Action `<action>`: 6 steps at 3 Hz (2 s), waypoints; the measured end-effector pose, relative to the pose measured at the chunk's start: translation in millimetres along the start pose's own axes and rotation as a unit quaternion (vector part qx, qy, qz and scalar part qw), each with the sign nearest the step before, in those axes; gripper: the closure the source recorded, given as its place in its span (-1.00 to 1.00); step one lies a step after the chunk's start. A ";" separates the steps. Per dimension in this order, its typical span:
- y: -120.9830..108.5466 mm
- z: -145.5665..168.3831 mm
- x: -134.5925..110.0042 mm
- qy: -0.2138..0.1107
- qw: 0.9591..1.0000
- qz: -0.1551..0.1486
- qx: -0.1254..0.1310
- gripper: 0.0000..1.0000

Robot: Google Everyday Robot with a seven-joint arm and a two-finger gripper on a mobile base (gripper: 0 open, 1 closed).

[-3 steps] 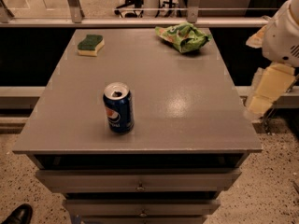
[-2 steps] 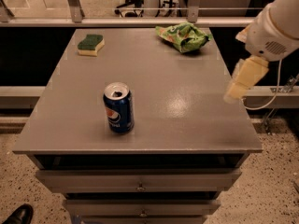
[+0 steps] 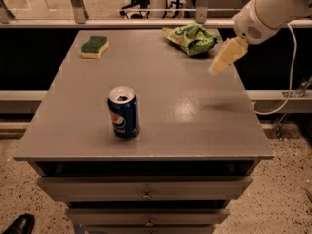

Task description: Move green rice chip bag near sponge

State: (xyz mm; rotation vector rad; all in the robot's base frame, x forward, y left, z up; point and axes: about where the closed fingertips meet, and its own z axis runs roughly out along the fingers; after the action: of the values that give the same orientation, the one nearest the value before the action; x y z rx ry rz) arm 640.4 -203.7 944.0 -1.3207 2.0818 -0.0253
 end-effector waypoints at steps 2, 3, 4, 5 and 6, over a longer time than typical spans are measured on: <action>-59.7 53.6 -29.9 -0.078 0.996 0.037 0.036 -1.00; -78.6 75.3 -30.5 -0.106 0.991 0.068 0.043 -1.00; -90.3 98.1 -28.4 -0.122 0.987 0.100 0.042 -1.00; -96.5 118.9 -28.9 -0.133 0.982 0.127 0.035 -1.00; -96.2 138.2 -32.9 -0.139 0.979 0.146 0.023 -0.96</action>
Offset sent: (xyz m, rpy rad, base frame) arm 0.1330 0.0054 -0.0114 0.2511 -0.1694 -0.0850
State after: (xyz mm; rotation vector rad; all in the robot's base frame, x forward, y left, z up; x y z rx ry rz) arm 800.5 -179.9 887.0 -0.9212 1.9987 0.2244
